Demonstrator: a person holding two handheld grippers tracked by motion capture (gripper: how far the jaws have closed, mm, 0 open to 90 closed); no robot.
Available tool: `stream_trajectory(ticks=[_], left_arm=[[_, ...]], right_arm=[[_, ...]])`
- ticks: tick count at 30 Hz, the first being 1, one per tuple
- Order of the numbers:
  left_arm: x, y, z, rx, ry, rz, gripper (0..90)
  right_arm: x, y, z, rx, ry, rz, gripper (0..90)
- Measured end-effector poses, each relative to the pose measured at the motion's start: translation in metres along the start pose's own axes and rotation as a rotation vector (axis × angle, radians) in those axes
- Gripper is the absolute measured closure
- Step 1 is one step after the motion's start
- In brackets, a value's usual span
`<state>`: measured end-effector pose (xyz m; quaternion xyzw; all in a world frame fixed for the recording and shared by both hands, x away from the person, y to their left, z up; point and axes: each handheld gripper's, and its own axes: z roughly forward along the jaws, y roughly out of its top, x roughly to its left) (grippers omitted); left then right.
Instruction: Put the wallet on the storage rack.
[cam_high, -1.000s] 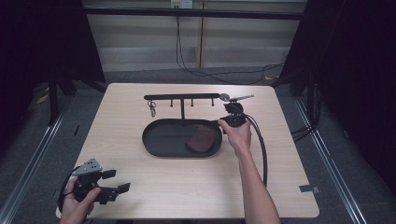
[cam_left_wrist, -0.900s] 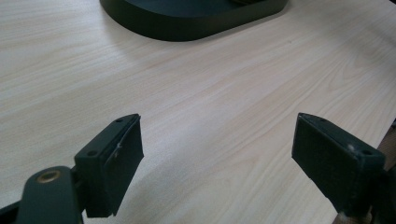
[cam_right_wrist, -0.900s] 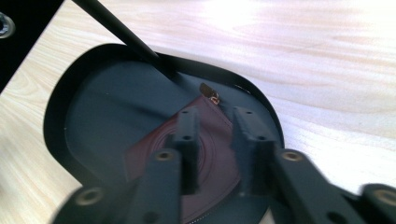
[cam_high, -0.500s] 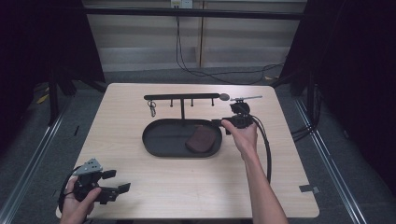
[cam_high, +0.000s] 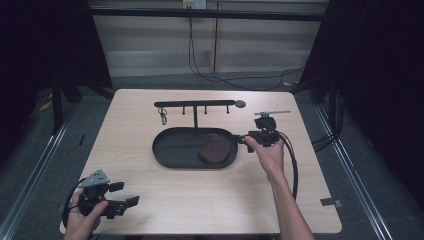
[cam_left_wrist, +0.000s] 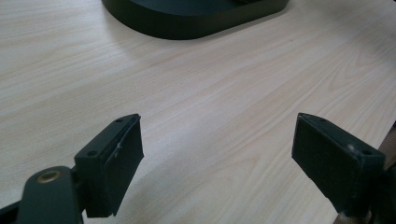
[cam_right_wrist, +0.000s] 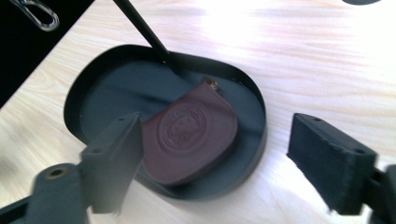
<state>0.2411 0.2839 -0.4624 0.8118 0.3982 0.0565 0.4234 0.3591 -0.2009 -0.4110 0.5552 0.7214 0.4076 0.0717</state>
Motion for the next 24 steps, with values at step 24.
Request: stream_trajectory(ticks=[24], left_arm=[[0.001, 0.0, 0.0, 0.0, 0.007, -0.012, 16.3]], right_arm=[[-0.003, -0.056, -0.05, -0.035, -0.042, -0.03, 20.6]])
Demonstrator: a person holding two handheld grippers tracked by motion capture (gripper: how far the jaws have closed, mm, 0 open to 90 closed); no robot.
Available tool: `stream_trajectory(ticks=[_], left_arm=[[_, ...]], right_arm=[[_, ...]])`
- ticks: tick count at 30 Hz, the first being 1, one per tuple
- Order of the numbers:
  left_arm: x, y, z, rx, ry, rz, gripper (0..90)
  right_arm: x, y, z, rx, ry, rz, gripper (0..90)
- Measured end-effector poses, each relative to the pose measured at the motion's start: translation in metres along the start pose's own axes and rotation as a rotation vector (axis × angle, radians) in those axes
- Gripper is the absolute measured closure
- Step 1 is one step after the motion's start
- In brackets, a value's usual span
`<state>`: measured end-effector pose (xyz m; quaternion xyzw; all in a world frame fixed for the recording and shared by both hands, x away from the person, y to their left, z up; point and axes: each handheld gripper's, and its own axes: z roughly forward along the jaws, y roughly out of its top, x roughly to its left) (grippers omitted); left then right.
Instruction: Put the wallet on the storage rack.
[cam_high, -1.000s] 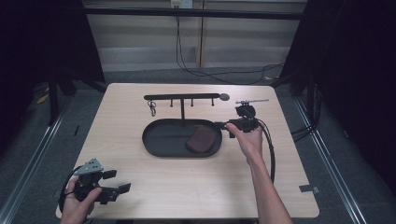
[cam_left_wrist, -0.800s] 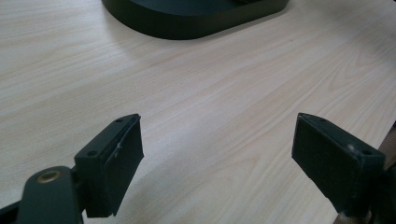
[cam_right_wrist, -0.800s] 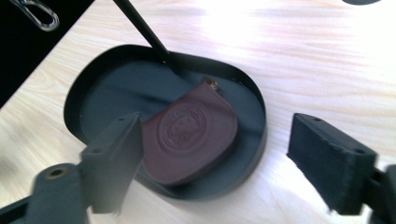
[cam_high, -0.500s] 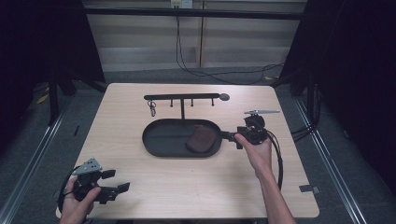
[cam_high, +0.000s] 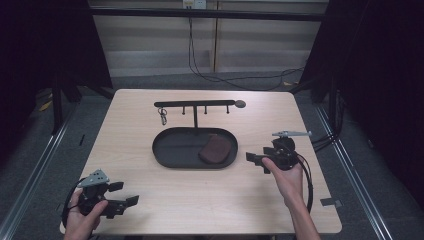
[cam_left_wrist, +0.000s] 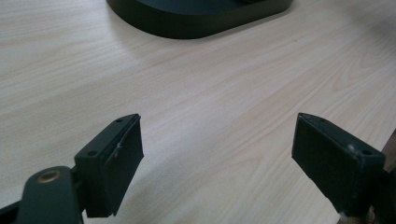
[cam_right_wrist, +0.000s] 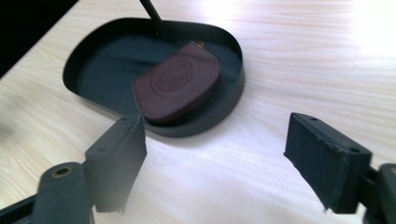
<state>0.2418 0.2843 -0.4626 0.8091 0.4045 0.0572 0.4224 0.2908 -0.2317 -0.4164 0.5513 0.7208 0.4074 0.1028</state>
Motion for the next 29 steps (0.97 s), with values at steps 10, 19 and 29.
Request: stream_trajectory(ticks=[10, 19, 29], left_arm=[[-0.001, 0.0, -0.001, -0.007, 0.002, 0.011, 16.4], [0.0, -0.001, -0.001, -0.005, 0.022, 0.0, 16.5], [-0.001, 0.0, -0.001, -0.012, 0.023, -0.011, 16.5]], right_arm=[[-0.004, -0.03, -0.025, -0.003, -0.032, -0.014, 21.6], [-0.006, -0.066, -0.029, 0.019, -0.047, -0.023, 21.5], [-0.017, -0.09, -0.027, 0.026, -0.079, 0.009, 19.1]])
